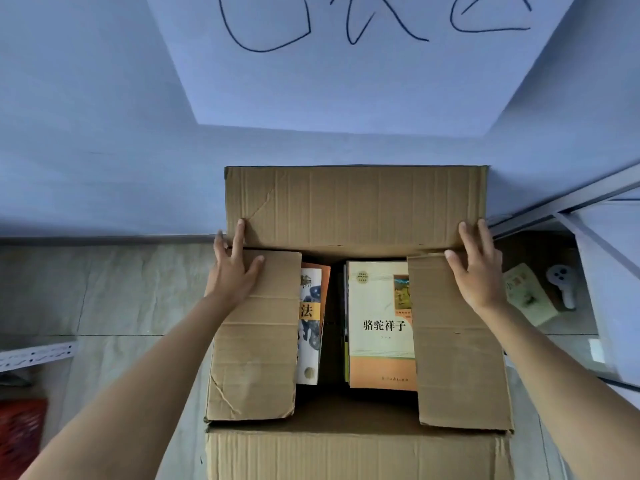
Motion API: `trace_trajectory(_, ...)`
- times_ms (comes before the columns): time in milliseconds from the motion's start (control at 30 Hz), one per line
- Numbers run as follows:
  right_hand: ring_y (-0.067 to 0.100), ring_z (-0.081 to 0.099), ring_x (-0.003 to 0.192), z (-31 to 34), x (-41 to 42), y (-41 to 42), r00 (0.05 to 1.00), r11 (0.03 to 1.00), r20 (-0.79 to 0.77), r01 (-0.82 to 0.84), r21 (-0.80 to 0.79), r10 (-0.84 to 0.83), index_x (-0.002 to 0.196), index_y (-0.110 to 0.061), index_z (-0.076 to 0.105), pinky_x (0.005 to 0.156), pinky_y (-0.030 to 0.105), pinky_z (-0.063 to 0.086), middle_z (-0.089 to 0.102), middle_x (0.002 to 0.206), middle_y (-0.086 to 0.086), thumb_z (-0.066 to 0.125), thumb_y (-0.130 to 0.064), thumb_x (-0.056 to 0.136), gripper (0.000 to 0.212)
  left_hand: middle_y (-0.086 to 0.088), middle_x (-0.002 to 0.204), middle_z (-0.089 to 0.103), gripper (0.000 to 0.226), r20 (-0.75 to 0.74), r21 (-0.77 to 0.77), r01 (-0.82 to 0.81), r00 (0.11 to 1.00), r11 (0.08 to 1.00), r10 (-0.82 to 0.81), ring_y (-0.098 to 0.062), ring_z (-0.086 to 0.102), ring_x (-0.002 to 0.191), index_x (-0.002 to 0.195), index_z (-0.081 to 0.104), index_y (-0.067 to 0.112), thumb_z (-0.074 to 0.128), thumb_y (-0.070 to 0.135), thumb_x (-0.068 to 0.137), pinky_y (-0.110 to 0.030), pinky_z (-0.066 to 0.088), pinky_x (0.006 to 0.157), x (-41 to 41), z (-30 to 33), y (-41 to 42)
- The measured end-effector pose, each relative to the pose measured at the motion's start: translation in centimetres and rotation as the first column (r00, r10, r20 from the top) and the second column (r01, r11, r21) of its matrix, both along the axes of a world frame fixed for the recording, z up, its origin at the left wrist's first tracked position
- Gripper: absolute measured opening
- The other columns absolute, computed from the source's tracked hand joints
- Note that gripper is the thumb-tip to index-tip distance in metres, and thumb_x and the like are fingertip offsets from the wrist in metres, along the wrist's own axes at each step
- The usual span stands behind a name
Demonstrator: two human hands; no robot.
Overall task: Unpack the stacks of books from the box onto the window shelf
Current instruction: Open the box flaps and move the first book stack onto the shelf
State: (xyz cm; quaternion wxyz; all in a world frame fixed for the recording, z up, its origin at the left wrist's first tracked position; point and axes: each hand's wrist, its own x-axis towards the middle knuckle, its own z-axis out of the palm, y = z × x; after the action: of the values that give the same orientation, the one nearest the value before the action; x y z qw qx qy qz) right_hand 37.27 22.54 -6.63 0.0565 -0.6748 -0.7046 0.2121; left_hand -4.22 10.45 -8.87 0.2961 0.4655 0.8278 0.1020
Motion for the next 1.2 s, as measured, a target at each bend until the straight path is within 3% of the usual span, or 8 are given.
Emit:
trace_trajectory(133,0.043,0.030,0.137,0.3,0.1,0.0,0.998,0.999,-0.036,0.043,0.001,-0.043,0.149,-0.022,0.038,0.106,0.053,0.036,0.024,0.154,0.024,0.051,-0.030,0.098,0.053,-0.024,0.139,0.037,0.084,-0.052,-0.033,-0.036,0.998,0.999,0.034,-0.043,0.057,0.107,0.152,-0.006,0.045,0.053,0.052,0.093,-0.047,0.053,0.086,0.3,0.0,-0.1)
trace_trajectory(333,0.040,0.029,0.134,0.0,0.2,0.5,0.994,0.988,0.070,0.097,-0.117,-0.089,0.131,-0.013,0.058,0.103,0.052,0.037,0.036,0.146,0.020,0.045,-0.040,0.098,0.045,-0.019,0.136,0.039,0.060,-0.058,-0.092,-0.083,0.995,0.992,0.078,-0.044,0.057,0.111,0.144,0.038,0.027,0.058,0.048,0.091,-0.045,0.047,0.093,0.9,0.3,0.4)
trace_trajectory(600,0.040,0.034,0.131,-1.1,0.4,1.7,0.997,0.993,0.042,0.071,-0.094,-0.067,0.127,-0.011,0.059,0.101,0.048,0.039,0.044,0.140,0.018,0.055,-0.041,0.093,0.045,-0.019,0.133,0.037,0.059,0.020,-0.105,-0.088,0.996,0.991,0.091,-0.039,0.055,0.113,0.143,0.039,0.029,0.060,0.048,0.091,-0.042,0.046,0.093,-0.2,-0.1,1.6)
trace_trajectory(733,0.038,0.010,0.146,-0.7,0.4,0.8,0.995,0.982,0.075,0.080,-0.168,-0.068,0.149,-0.023,0.033,0.111,0.058,0.026,0.016,0.159,0.016,0.048,-0.053,0.093,0.065,-0.021,0.145,0.027,0.075,-0.011,-0.123,-0.131,0.991,0.984,0.131,-0.042,0.039,0.131,0.153,0.018,0.028,0.054,0.052,0.092,-0.052,0.037,0.105,1.2,0.8,0.9)
trace_trajectory(833,0.036,-0.007,0.150,0.2,-1.5,-3.0,0.980,0.976,0.180,0.115,-0.185,-0.081,0.156,-0.021,0.008,0.117,0.062,0.009,-0.006,0.163,0.015,0.044,-0.067,0.086,0.091,-0.021,0.160,0.005,0.094,-0.244,-0.142,-0.139,0.964,0.980,0.102,-0.041,0.010,0.147,0.156,-0.004,0.025,0.040,0.072,0.087,-0.060,0.010,0.115,5.1,2.3,-0.7)
trace_trajectory(1000,0.039,-0.010,0.149,1.5,-4.9,-11.6,0.955,0.973,0.290,0.011,-0.232,0.058,0.154,-0.020,-0.011,0.112,0.058,-0.009,-0.013,0.162,0.016,0.004,-0.093,0.059,0.121,-0.015,0.161,-0.022,0.114,-0.271,-0.249,0.027,0.958,0.968,-0.096,-0.041,-0.018,0.147,0.151,-0.025,0.024,0.034,0.086,0.076,-0.070,0.000,0.111,11.8,2.8,-4.1)
trace_trajectory(1100,0.039,-0.014,0.148,0.9,-5.5,-14.3,0.947,0.958,0.316,0.042,-0.284,0.053,0.150,-0.020,-0.021,0.112,0.067,-0.002,-0.015,0.162,0.016,0.043,-0.088,0.065,0.126,-0.017,0.161,-0.020,0.123,-0.307,-0.344,0.047,0.938,0.938,-0.159,-0.043,-0.017,0.147,0.151,-0.026,0.022,0.049,0.082,0.073,-0.073,0.009,0.109,12.6,2.3,-5.9)
trace_trajectory(1200,0.040,-0.016,0.147,0.8,-5.6,-15.1,0.931,0.959,0.356,0.024,-0.282,0.082,0.145,-0.020,-0.028,0.111,0.070,0.000,-0.020,0.161,0.017,0.061,-0.077,0.067,0.132,-0.017,0.161,-0.020,0.122,-0.312,-0.354,0.059,0.933,0.933,-0.178,-0.044,-0.015,0.147,0.150,-0.028,0.023,0.055,0.074,0.077,-0.072,0.011,0.109,11.8,2.5,-6.5)
